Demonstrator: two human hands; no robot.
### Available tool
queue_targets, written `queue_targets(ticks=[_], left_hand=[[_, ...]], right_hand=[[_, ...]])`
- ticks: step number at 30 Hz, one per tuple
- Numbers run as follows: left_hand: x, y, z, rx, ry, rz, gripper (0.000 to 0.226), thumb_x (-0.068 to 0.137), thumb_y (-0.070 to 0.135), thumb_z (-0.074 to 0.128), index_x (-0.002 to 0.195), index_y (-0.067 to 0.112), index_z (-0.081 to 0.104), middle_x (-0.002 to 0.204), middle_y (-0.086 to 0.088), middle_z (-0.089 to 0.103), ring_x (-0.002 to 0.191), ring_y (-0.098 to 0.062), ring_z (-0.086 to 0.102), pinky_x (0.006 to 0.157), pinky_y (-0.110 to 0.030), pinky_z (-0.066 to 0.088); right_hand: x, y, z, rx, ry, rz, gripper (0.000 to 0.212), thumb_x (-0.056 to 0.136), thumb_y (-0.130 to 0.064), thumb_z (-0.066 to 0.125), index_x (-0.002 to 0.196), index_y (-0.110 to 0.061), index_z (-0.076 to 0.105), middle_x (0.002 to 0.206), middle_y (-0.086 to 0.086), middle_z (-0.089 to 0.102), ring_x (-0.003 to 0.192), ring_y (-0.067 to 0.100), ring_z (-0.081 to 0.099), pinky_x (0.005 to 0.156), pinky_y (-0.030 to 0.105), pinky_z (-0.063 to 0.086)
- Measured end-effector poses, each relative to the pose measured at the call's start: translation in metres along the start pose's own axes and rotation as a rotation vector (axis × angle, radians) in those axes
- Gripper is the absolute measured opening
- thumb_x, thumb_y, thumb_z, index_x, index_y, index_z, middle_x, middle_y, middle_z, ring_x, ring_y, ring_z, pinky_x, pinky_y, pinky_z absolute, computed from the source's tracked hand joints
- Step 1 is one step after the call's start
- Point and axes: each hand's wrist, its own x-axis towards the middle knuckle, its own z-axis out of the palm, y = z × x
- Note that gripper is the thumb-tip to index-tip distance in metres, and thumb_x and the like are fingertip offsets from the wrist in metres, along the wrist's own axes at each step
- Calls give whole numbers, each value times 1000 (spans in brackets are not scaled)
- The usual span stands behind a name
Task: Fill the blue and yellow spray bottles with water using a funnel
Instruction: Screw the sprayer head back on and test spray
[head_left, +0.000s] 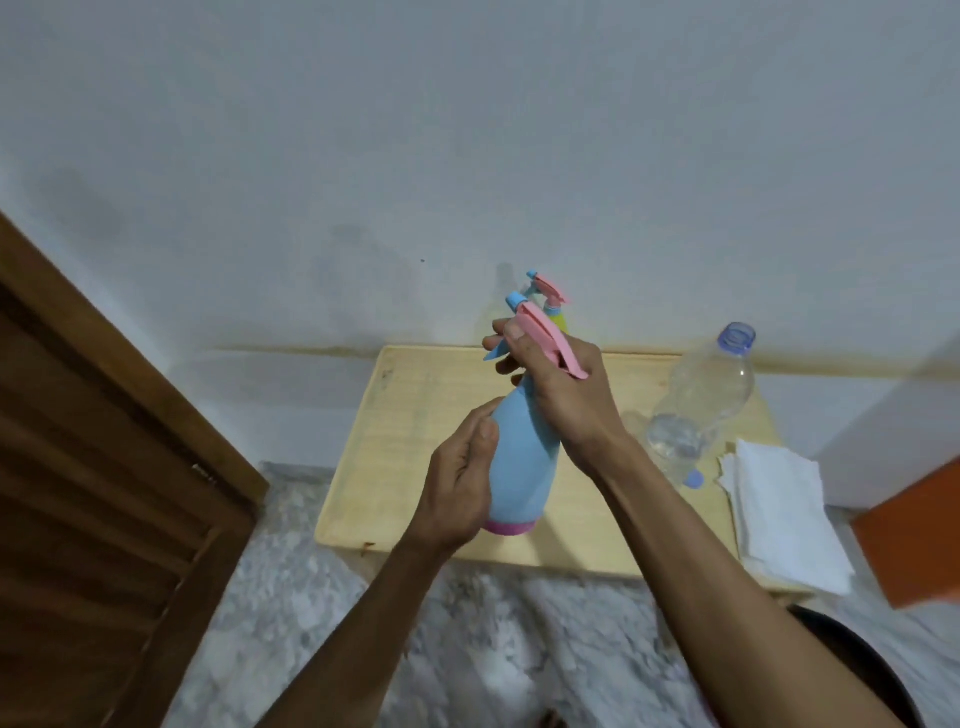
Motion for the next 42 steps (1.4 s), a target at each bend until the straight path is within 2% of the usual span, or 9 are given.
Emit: queue_targets(ticks=[6,12,19,21,23,26,29,34,42], left_hand=[[-52,11,-19,143,-89,-5,36,105,47,31,129,42,57,119,23,65,111,3,61,88,-20,52],[-96,-10,-75,525,70,-33,43,97,60,44,128,36,60,120,15,68,108,-6,63,89,-33,52],[-103,-8,-111,900,-89,-96,56,100,58,35,142,23,48,147,-1,51,134,-27,46,100,-45,45],[-98,-1,-111,992,-110,-97,53,102,52,37,143,20,46,147,-3,50,133,-28,46,98,-44,45],[-91,4,-108,1064,-141,-128,51,102,49,38,142,19,46,144,-6,52,131,-30,48,94,-44,45],[-87,0,-97,1130,-209,-221,46,101,47,41,137,18,51,139,-8,55,127,-30,51,93,-43,46],[-88,-8,-87,1159,-286,-303,45,100,46,44,133,16,53,137,-11,54,121,-33,54,93,-42,48],[-94,-15,-76,1166,-383,-375,50,99,46,48,138,16,49,140,-11,49,122,-32,53,94,-41,46],[-97,-19,-76,1117,-348,-369,45,100,44,49,134,14,52,135,-11,53,117,-32,55,90,-41,48]], right_hand=[[-58,0,12,-34,118,-10,23,100,-30,60,99,-10,73,97,4,76,86,27,73,75,34,51],[-123,25,27,-103,335,53,17,99,-31,61,90,-19,68,97,16,71,71,25,76,76,39,53],[-159,61,31,-366,326,209,38,95,-38,54,80,-4,62,75,10,64,57,21,74,80,52,56],[-162,71,33,-472,315,233,40,92,-42,49,69,-11,58,66,4,62,63,28,74,80,54,55],[-163,82,34,-564,294,286,38,91,-44,45,71,-15,61,75,8,66,79,35,70,83,50,53],[-169,98,35,-613,292,412,41,93,-42,44,96,-9,68,104,18,67,94,35,56,84,39,47],[-177,109,35,-609,294,471,45,92,-41,44,105,-5,67,113,20,65,96,34,53,82,37,43],[-180,110,32,-614,296,489,46,90,-41,45,108,-4,66,113,19,66,95,33,55,85,37,46],[-171,108,22,-651,302,491,30,93,-32,47,99,-5,57,98,12,54,93,33,55,86,38,47]])
